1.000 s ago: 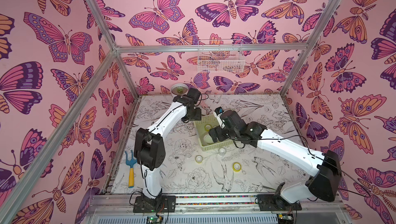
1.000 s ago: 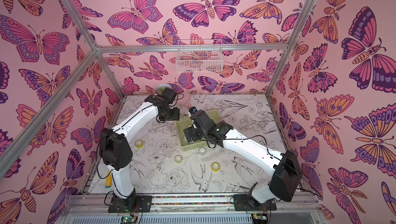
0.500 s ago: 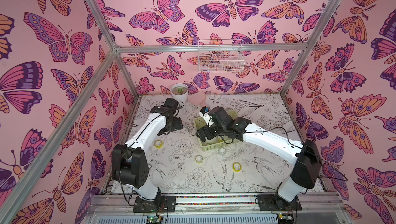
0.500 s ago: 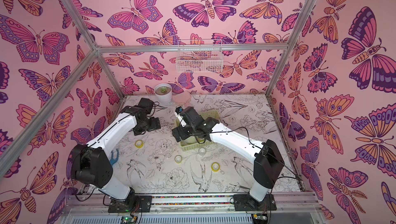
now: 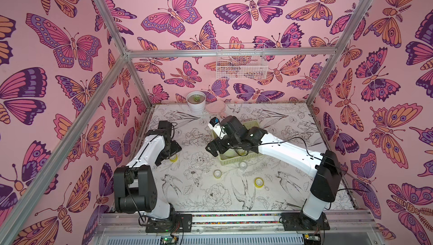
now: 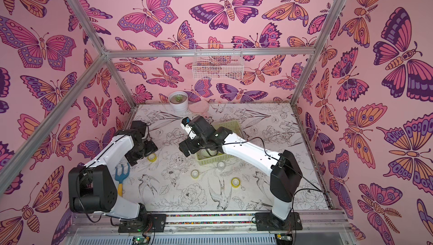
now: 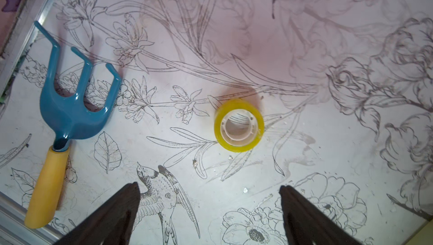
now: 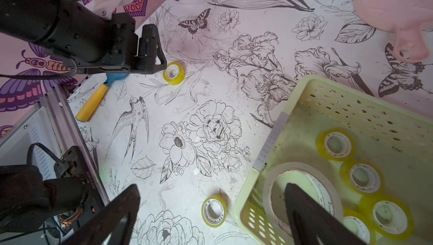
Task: Put the transparent tape into the storage box
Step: Place the tape in the storage box, then pick up the tape at the center of the board.
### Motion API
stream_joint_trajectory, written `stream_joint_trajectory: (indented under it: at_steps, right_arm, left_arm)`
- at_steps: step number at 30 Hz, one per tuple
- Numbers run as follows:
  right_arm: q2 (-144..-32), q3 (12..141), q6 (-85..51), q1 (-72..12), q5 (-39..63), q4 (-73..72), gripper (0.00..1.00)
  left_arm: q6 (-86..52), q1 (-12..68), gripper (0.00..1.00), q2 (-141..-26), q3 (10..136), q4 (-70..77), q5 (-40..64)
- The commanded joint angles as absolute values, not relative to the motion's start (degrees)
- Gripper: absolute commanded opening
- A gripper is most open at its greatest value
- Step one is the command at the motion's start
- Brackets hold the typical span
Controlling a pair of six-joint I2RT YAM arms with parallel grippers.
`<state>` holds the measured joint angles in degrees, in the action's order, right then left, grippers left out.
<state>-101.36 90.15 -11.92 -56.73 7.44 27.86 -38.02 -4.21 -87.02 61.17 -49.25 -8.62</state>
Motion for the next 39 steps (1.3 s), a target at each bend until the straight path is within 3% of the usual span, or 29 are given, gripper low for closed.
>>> stream_joint_trajectory:
  at_steps: [1, 11, 22, 32, 38, 39]
  right_arm:
    - [-102.2, 92.3, -11.1, -57.4, 8.4, 29.4, 0.99]
    - [-102.7, 93.2, -10.5, -58.4, 9.3, 30.2, 0.99]
    - [-102.2, 92.5, -10.7, -58.4, 8.5, 30.3, 0.99]
    - [-101.2, 91.3, -11.1, -58.4, 7.7, 30.0, 0.99]
    - [-101.0, 91.1, -11.2, -58.4, 7.5, 30.2, 0.99]
    - [-100.9, 91.0, -11.2, -58.4, 7.4, 30.1, 0.99]
  left_arm:
    - [-38.9, -5.5, 0.92, -87.9, 59.7, -46.1, -7.8]
    - [-39.2, -7.8, 0.72, -92.0, 58.4, -41.5, -5.3]
    - [-40.1, -7.8, 0.43, -96.3, 58.0, -39.1, -3.0]
    - [-41.5, -7.8, 0.4, -99.1, 57.0, -35.6, -1.8]
    - [-42.0, -7.5, 0.26, -100.0, 56.8, -35.3, -2.0]
    - [-42.0, -7.3, 0.18, -100.0, 56.7, -35.3, -2.1]
